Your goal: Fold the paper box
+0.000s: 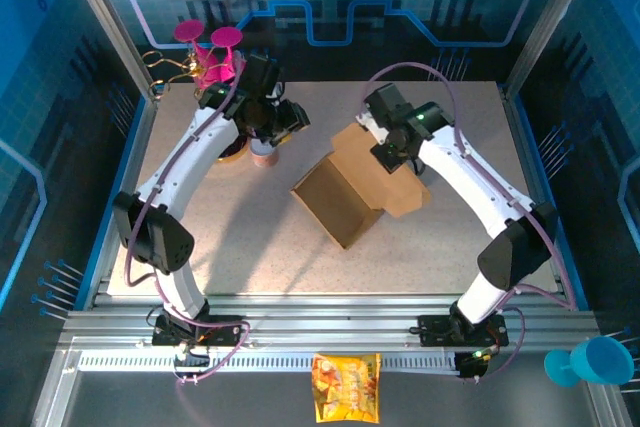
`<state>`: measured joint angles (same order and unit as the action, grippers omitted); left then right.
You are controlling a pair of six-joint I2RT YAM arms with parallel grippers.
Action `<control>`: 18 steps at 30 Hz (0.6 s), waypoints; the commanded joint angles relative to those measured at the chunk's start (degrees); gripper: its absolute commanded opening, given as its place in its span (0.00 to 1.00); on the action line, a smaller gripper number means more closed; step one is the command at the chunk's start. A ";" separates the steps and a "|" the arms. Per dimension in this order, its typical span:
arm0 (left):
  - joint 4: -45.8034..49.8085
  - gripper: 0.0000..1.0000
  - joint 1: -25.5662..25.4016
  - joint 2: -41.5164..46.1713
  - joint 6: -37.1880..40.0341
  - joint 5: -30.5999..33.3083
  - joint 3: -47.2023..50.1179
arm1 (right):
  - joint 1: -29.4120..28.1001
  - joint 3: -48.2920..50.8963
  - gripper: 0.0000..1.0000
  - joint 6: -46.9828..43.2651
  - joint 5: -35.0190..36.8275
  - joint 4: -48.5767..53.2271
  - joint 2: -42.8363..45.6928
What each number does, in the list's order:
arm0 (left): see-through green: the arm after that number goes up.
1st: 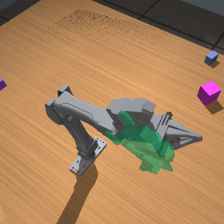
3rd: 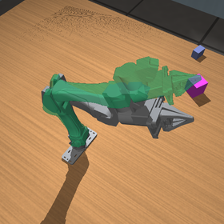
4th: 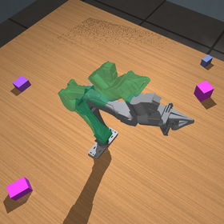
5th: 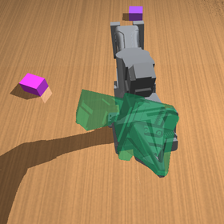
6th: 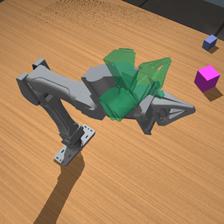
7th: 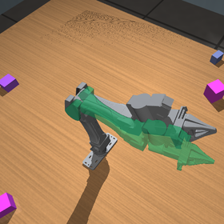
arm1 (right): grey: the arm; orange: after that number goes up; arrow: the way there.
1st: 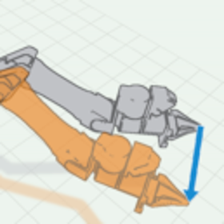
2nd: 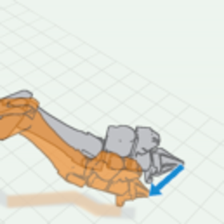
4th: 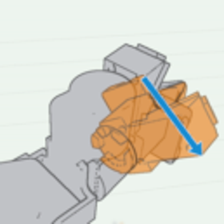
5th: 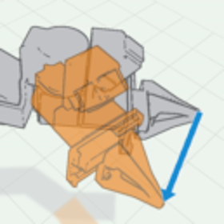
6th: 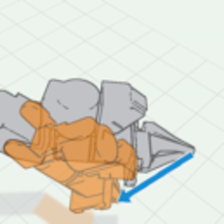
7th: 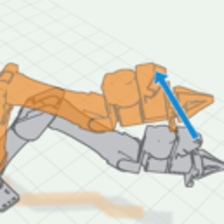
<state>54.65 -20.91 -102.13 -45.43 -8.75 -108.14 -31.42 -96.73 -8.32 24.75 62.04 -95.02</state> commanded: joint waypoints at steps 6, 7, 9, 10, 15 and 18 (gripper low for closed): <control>-9.02 0.31 2.25 -5.16 -16.56 -9.07 -7.06 | -4.19 -4.96 0.00 -9.06 5.70 -7.15 -2.54; -10.96 0.29 2.24 -5.57 -19.74 -10.28 -5.98 | -4.47 -5.38 0.00 -8.87 5.85 -7.10 -2.82; -13.04 0.28 2.19 -6.23 -25.14 -11.33 -4.31 | -5.00 -5.76 0.00 -9.02 6.11 -7.26 -3.13; -14.10 0.30 2.19 -6.54 -26.65 -11.27 -3.73 | -5.35 -5.78 0.00 -9.17 6.16 -7.44 -3.32; -17.77 0.36 2.27 -7.76 -33.07 -11.55 -3.06 | -6.29 -6.04 0.00 -9.29 7.15 -7.72 -4.01; -17.43 0.37 1.85 -8.41 -35.32 -13.58 -3.04 | -6.45 -6.37 0.00 -8.88 7.75 -7.64 -4.50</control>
<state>39.33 -18.87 -110.02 -75.37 -19.00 -111.57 -37.19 -101.01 -16.60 30.63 55.37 -98.52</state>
